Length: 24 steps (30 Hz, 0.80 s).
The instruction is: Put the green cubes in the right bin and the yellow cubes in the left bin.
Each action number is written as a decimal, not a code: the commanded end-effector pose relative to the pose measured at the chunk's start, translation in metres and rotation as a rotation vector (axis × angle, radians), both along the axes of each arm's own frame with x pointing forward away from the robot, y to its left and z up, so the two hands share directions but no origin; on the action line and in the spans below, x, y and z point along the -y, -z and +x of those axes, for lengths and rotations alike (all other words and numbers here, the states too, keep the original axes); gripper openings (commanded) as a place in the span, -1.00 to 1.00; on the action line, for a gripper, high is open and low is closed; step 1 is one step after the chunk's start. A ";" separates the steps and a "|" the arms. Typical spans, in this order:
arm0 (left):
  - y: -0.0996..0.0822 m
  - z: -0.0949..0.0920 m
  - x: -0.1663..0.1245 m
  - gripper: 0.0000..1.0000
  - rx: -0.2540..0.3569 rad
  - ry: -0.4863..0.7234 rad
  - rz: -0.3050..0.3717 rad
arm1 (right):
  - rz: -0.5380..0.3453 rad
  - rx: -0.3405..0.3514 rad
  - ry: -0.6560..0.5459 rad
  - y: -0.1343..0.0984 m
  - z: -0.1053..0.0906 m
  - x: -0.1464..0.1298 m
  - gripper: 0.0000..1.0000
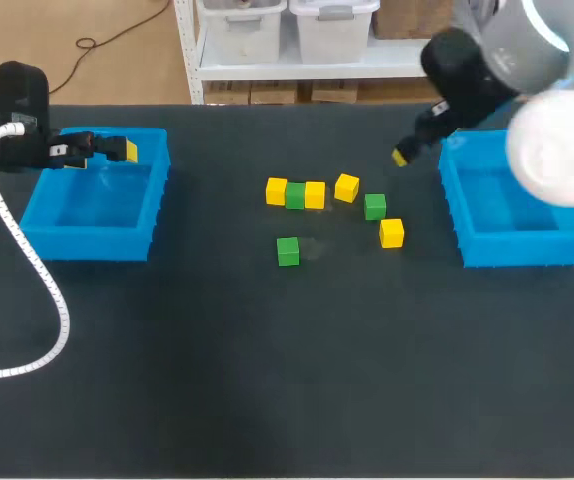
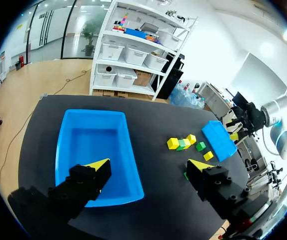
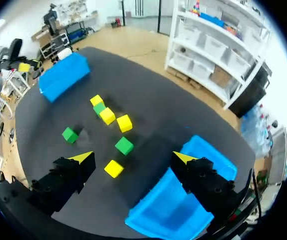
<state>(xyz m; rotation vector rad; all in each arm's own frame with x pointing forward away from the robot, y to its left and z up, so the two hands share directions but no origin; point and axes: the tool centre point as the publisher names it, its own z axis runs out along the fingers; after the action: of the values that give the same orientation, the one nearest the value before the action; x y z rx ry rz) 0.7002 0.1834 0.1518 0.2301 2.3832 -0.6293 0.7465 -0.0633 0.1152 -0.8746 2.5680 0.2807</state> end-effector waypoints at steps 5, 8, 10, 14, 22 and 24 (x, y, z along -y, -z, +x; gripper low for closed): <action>0.002 -0.001 -0.001 1.00 0.006 0.002 -0.005 | -0.087 -0.136 0.119 0.042 0.013 -0.045 1.00; 0.002 -0.001 -0.001 1.00 0.006 0.002 -0.005 | -0.092 -0.168 0.186 0.053 0.012 -0.053 1.00; 0.002 -0.001 -0.001 1.00 0.006 0.002 -0.005 | -0.094 -0.187 0.235 0.061 0.012 -0.055 1.00; 0.002 -0.001 -0.001 1.00 0.006 0.002 -0.005 | -0.104 -0.211 0.303 0.078 0.009 -0.055 1.00; 0.002 -0.001 -0.001 1.00 0.006 0.002 -0.005 | -0.104 -0.250 0.330 0.100 0.015 -0.048 1.00; 0.002 -0.001 -0.001 1.00 0.006 0.002 -0.005 | -0.105 -0.253 0.332 0.102 0.018 -0.047 1.00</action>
<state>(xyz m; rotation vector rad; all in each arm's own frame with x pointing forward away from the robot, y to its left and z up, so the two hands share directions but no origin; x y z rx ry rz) 0.7002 0.1834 0.1517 0.2300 2.3832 -0.6292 0.7583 -0.0162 0.0166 -0.4532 2.9216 0.1617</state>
